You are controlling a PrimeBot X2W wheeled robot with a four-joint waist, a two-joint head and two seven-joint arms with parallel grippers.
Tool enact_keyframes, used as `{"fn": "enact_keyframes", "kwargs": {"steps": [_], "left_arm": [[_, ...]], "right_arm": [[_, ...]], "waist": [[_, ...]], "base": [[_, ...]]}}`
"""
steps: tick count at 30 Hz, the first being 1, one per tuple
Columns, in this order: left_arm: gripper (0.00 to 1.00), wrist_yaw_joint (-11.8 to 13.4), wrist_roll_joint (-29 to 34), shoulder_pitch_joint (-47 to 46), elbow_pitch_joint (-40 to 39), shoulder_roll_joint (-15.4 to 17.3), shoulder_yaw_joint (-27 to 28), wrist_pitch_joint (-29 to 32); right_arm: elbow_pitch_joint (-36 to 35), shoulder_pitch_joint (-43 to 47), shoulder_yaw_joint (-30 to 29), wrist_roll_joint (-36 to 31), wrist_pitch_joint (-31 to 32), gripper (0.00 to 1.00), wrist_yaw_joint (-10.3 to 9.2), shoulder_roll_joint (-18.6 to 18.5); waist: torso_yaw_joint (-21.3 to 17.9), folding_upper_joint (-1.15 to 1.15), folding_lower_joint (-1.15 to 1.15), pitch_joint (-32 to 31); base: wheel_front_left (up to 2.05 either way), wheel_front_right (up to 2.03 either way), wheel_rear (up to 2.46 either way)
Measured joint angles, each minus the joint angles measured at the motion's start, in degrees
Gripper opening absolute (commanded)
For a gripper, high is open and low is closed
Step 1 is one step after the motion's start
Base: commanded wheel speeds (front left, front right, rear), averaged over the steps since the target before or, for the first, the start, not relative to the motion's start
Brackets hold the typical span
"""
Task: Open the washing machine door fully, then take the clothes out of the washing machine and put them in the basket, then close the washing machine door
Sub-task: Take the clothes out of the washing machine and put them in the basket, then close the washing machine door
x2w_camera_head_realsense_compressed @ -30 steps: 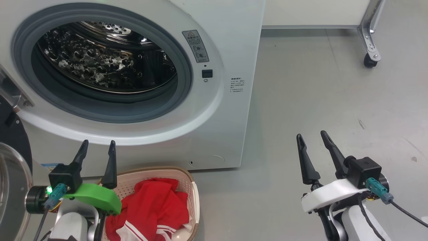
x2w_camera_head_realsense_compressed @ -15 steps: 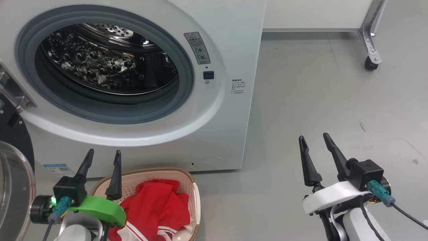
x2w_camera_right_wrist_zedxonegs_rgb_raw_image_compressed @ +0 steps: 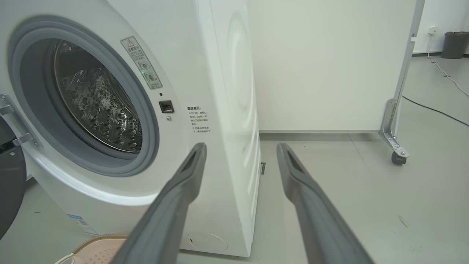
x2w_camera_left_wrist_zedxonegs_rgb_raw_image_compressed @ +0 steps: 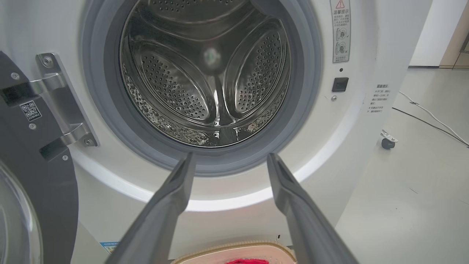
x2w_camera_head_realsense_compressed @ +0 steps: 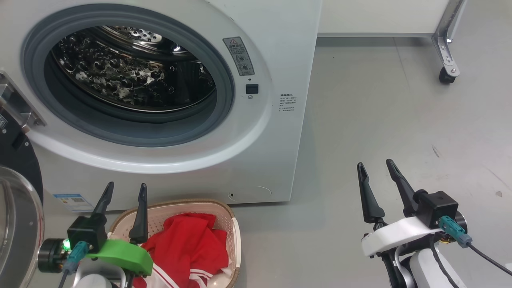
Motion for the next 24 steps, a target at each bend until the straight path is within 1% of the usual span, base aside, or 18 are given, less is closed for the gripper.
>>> {"fn": "enact_keyframes", "kwargs": {"steps": [24], "left_arm": [[1.0,1.6,0.4,1.6,-1.4,0.0,-0.6,0.0]], "right_arm": [[-0.3,0.1,0.4,0.4,0.0,1.0,0.0,0.0]], "waist": [[-0.4,0.0,0.0,-0.1]], "base": [[0.0,0.0,0.0]]}}
